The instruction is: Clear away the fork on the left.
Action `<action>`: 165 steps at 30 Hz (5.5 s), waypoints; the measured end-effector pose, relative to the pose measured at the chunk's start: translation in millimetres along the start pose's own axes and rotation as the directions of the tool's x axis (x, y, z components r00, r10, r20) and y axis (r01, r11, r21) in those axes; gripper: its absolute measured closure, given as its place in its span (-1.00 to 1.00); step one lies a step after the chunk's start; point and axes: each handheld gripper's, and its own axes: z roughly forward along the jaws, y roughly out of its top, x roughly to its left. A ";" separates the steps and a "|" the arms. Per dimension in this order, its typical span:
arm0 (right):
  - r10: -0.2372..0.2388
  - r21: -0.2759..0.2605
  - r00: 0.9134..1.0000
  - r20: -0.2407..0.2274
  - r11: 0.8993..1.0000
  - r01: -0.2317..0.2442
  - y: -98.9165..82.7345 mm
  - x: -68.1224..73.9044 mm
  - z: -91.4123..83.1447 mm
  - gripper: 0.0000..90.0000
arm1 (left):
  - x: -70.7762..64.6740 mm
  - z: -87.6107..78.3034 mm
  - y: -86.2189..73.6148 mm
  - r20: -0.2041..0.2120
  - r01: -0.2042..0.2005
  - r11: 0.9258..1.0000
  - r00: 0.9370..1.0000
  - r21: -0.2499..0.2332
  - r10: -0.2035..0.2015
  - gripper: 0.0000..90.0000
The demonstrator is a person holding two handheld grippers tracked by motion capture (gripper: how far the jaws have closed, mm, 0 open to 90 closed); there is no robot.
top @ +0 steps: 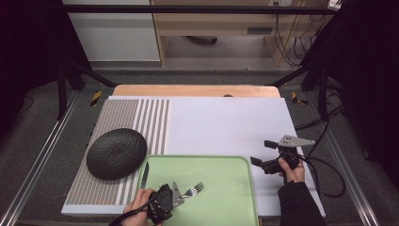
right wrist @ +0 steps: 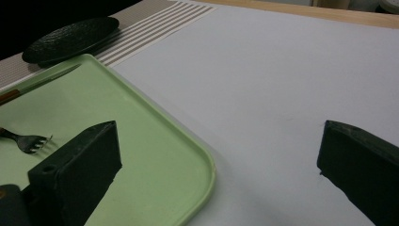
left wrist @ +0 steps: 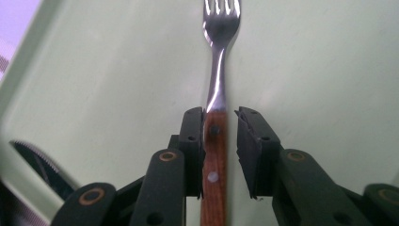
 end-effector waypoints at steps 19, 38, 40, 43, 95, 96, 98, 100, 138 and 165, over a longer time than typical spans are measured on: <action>-0.003 0.004 1.000 0.001 1.000 0.003 -0.1 0.1 0.5 -1.00 | 8.9 20.9 -2.2 0.146 0.052 0.984 0.989 -0.172 -0.027 0.99; -0.002 0.003 1.000 0.001 1.000 0.002 -0.1 0.2 0.4 -1.00 | 15.4 29.8 -7.0 0.120 0.036 0.987 0.993 -0.154 -0.018 0.99; -0.006 0.005 1.000 0.002 1.000 0.006 -0.2 0.0 0.6 -0.99 | 16.3 29.6 -7.4 0.114 0.036 0.988 0.993 -0.153 -0.019 0.99; -0.002 0.003 1.000 0.001 1.000 0.002 -0.2 0.2 0.5 -1.00 | 18.5 28.9 -8.5 0.105 0.040 0.988 0.994 -0.152 -0.024 0.99; -0.003 0.007 1.000 0.000 1.000 0.003 -0.5 0.4 1.3 -1.00 | 45.1 25.2 -30.5 0.037 0.118 0.983 0.993 -0.142 -0.114 0.99; -0.003 0.007 1.000 0.001 1.000 0.003 -0.5 0.3 1.3 -1.00 | 45.4 25.2 -30.8 0.034 0.119 0.983 0.993 -0.142 -0.115 0.99; -0.003 0.007 1.000 0.000 1.000 0.003 -0.5 0.4 1.3 -0.99 | 46.3 25.0 -31.8 0.029 0.120 0.983 0.993 -0.142 -0.117 0.99; -0.003 0.006 1.000 0.001 1.000 0.003 -0.5 0.4 1.2 -1.00 | 47.4 24.9 -32.9 0.027 0.123 0.982 0.992 -0.142 -0.121 0.99; -0.004 0.004 1.000 0.001 1.000 0.004 -0.4 0.3 0.9 -0.99 | 65.0 21.5 -51.5 -0.009 0.159 0.980 0.987 -0.119 -0.161 0.99; -0.002 0.007 1.000 0.000 1.000 0.002 -0.6 0.3 1.3 -1.00 | 70.4 19.7 -56.2 -0.007 0.176 0.975 0.984 -0.134 -0.179 0.84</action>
